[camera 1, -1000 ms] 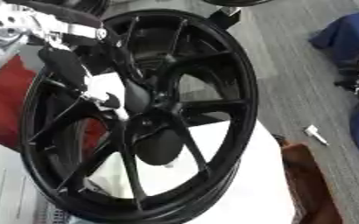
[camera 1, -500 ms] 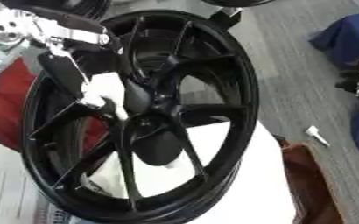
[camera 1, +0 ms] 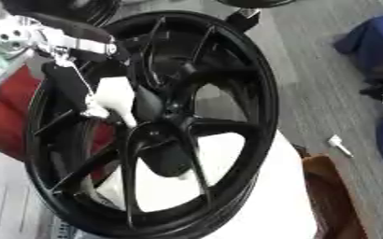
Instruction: Pull the pin out of the wheel hub.
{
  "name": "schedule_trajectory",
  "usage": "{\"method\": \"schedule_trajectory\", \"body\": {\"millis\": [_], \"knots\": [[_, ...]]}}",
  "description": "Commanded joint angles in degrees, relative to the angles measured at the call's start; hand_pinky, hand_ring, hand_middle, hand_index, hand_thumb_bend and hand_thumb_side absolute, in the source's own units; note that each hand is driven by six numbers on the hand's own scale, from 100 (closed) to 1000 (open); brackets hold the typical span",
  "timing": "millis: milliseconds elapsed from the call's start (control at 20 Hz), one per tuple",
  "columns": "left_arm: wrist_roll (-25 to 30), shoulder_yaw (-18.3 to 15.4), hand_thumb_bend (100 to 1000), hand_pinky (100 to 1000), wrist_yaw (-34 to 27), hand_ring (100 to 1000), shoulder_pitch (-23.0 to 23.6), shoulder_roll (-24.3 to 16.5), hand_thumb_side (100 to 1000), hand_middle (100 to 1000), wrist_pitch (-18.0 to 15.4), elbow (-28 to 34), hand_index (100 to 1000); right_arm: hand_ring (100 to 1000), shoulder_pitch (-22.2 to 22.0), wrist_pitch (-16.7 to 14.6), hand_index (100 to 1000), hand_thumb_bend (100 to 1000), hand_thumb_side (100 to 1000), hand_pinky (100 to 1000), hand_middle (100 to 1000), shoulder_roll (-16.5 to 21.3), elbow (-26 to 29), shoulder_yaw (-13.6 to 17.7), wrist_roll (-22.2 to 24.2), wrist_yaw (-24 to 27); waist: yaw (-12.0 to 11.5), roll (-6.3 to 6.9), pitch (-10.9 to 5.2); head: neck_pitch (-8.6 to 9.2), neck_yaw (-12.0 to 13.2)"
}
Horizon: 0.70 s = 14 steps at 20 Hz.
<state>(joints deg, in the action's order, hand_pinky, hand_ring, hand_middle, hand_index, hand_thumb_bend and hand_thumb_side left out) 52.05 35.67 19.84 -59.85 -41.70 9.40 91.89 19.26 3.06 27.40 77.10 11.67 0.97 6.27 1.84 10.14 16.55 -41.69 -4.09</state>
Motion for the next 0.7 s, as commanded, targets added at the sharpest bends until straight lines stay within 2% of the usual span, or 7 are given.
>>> {"method": "schedule_trajectory", "body": {"millis": [50, 300, 550, 600, 700], "knots": [[-0.1, -1.0, 335, 753, 0.0, 714, -0.7, -2.0, 205, 594, -0.2, -0.1, 698, 685, 0.4, 0.0, 820, 100, 912, 882, 717, 0.8, 0.4, 0.6, -0.2, 0.3, -0.1, -0.72, -0.81, 0.67, 0.2], [-0.1, -1.7, 286, 742, -1.4, 697, -0.8, -2.1, 175, 573, 0.2, 0.8, 640, 685, 0.4, 0.0, 820, 100, 910, 882, 717, 0.7, 0.4, 0.6, -0.3, 0.2, -0.3, -0.77, -0.85, 0.78, 0.2], [-0.1, -2.3, 280, 739, -2.3, 690, -0.7, -2.7, 148, 564, 0.5, 1.9, 589, 685, 0.5, 0.0, 820, 100, 908, 882, 717, 0.7, 0.4, 0.5, -0.4, 0.0, -0.4, -0.78, -0.95, 0.82, 0.2], [-0.1, -2.4, 265, 739, -2.4, 686, -0.7, -2.9, 133, 554, 0.5, 2.1, 529, 685, 0.5, 0.1, 820, 100, 907, 882, 717, 0.7, 0.4, 0.6, -0.4, 0.0, -0.4, -0.78, -0.98, 0.75, 0.2], [-0.1, -2.7, 256, 739, -2.4, 685, -0.6, -3.2, 132, 552, 0.5, 2.6, 511, 685, 0.5, 0.1, 820, 100, 907, 882, 717, 0.7, 0.4, 0.6, -0.5, 0.0, -0.4, -0.79, -1.03, 0.68, 0.2]]}}
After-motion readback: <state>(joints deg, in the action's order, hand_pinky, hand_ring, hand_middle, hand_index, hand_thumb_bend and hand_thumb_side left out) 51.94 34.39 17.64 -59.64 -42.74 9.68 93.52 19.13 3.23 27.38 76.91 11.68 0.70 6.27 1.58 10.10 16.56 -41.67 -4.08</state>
